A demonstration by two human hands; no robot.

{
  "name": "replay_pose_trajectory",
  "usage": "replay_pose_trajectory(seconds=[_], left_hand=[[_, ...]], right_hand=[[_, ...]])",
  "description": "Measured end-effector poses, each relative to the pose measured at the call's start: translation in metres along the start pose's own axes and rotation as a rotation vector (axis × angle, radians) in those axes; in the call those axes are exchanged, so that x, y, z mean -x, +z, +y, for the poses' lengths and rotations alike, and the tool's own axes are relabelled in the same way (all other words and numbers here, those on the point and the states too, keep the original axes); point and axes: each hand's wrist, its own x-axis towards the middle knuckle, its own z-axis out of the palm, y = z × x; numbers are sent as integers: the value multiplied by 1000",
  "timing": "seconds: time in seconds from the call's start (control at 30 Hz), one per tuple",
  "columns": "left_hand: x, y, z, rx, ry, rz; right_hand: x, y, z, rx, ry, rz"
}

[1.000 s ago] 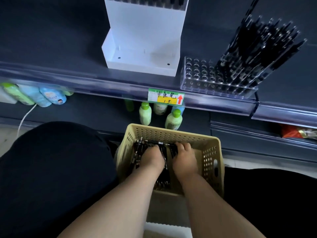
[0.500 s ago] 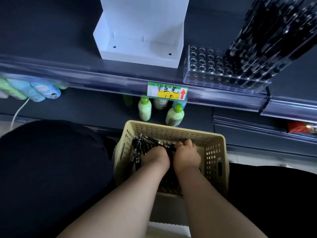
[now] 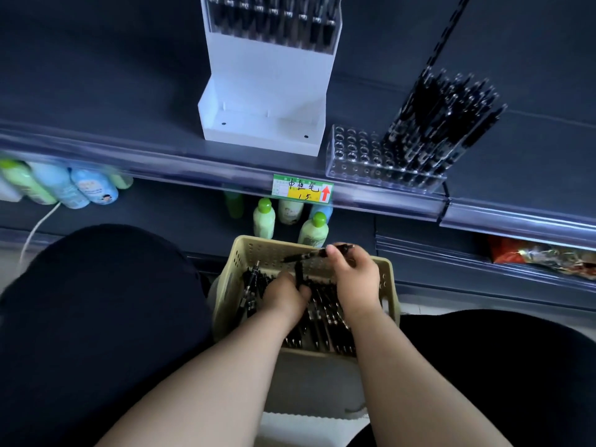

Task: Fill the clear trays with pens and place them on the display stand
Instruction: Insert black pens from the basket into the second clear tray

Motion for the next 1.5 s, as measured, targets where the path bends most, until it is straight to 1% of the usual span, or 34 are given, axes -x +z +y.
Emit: replay_pose_trajectory(seconds=[0.1, 0.23, 0.37, 0.47, 0.6, 0.77, 0.87, 1.03, 1.17, 1.23, 1.33, 1.43, 1.5], left_hand=[[12, -11, 2, 102, 63, 96], [29, -27, 2, 256, 91, 185], [48, -44, 6, 415, 132, 258], [63, -59, 16, 507, 225, 270], [80, -86, 35, 470, 383, 299], [83, -108, 65, 521, 530, 294], [76, -117, 81, 577, 601, 280], [62, -128, 110, 655, 706, 236], [50, -139, 136, 793, 806, 192], [45, -144, 150, 811, 856, 193], [50, -154, 170, 790, 950, 222], [37, -161, 196, 727, 1061, 229], [32, -164, 207, 653, 1086, 248]], right_hand=[[13, -12, -16, -120, -43, 56], [33, -25, -35, -354, -85, 106], [48, -38, -47, -397, -133, 183], [53, -47, -56, -416, -164, 212], [57, -58, -66, -425, -214, 257], [50, -68, -83, -444, -259, 268], [40, -70, -94, -507, -293, 266], [21, -71, -116, -570, -411, 242], [5, -77, -135, -607, -518, 271], [-3, -84, -148, -582, -608, 286], [-12, -100, -173, -480, -741, 289], [-43, -115, -208, -290, -821, 286], [-55, -125, -230, -137, -839, 277]])
